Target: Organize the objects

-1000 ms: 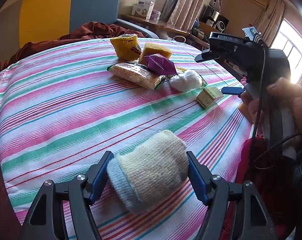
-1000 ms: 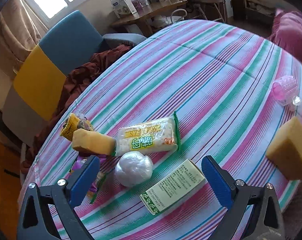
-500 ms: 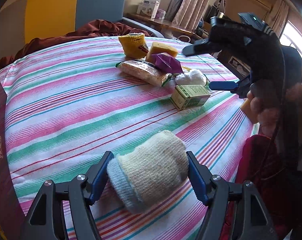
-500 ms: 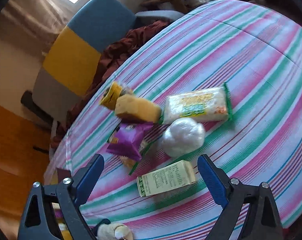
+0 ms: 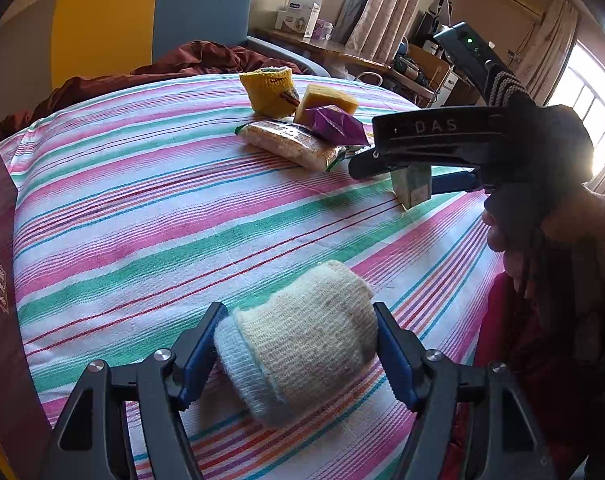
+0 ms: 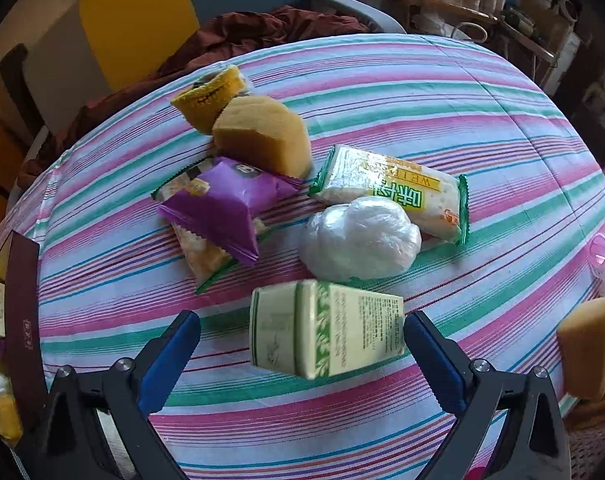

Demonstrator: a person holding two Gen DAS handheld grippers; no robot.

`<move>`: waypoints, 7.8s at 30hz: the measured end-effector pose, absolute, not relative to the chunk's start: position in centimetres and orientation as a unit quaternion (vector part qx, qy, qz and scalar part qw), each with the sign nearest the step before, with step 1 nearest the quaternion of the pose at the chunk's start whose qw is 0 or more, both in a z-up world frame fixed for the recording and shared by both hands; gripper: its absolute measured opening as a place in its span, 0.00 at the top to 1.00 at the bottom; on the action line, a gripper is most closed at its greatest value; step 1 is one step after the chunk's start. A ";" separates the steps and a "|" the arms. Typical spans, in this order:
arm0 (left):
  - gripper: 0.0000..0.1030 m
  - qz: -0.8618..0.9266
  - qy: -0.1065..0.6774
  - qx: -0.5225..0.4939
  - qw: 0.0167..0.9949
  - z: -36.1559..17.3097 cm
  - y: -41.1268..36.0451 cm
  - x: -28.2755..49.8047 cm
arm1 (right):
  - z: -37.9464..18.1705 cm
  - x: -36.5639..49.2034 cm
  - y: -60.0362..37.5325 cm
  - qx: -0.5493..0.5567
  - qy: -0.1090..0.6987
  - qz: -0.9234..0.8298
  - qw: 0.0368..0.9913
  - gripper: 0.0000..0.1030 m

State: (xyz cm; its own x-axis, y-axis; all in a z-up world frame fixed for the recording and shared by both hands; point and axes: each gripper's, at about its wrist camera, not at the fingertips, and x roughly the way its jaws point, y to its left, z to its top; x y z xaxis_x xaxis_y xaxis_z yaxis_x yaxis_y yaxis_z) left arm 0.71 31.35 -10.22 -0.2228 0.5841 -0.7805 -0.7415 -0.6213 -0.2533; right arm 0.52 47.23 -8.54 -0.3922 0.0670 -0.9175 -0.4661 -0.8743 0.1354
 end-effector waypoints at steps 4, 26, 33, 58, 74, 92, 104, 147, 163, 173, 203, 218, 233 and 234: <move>0.29 0.777 0.085 -0.455 0.427 -10.2 31.3 0.7 | -8.1 0.7 47.8 -0.512 0.218 0.817 0.150 0.01; 0.30 0.783 0.093 -0.450 0.419 -10.0 31.6 0.9 | -9.0 -0.1 50.1 -0.492 0.289 0.806 0.156 0.24; 0.30 0.791 0.085 -0.444 0.411 -8.6 30.1 1.3 | -8.8 -1.1 48.3 -0.502 0.246 0.820 0.125 0.23; 0.30 0.888 -0.017 -0.389 0.246 -1.8 9.8 -1.8 | -8.9 -0.7 34.8 -0.521 0.023 0.853 -0.019 0.23; 0.30 0.904 -0.080 -0.409 0.092 -4.7 -3.6 -6.5 | -8.9 -0.7 33.7 -0.517 -0.011 0.856 -0.010 0.23; 0.26 0.900 -0.070 -0.426 0.061 -6.1 -3.5 -5.5 | -8.6 -0.6 33.7 -0.512 -0.009 0.859 -0.001 0.23; 0.26 0.912 -0.058 -0.404 0.032 -4.0 -4.2 -3.6 | -2.0 0.1 26.5 -0.443 -0.003 0.893 -0.081 0.23; 0.26 0.924 -0.040 -0.377 0.040 -1.6 -1.2 -2.3 | -3.4 0.4 17.2 -0.451 0.030 0.878 -0.156 0.00; 0.28 0.908 0.015 -0.372 0.190 0.5 7.6 -3.0 | 0.2 0.1 40.0 -0.383 0.138 0.909 0.087 0.00; 0.28 0.877 0.073 -0.375 0.291 0.5 20.3 -3.2 | -3.5 4.4 53.0 -0.316 0.370 0.846 0.217 0.00; 0.47 0.763 0.280 -0.382 0.440 -8.2 49.7 -8.9 | -4.5 5.4 54.6 -0.322 0.439 0.818 0.184 0.00; 0.62 0.813 0.128 -0.401 0.403 -7.1 37.1 -5.6 | -4.7 5.8 55.2 -0.317 0.439 0.816 0.201 0.00; 0.64 0.830 0.128 -0.416 0.348 -11.5 32.6 -4.4 | -4.9 7.1 56.2 -0.296 0.442 0.811 0.242 0.00; 0.64 0.830 0.125 -0.417 0.349 -11.5 32.4 -4.4 | -4.9 7.2 56.3 -0.297 0.443 0.810 0.245 0.01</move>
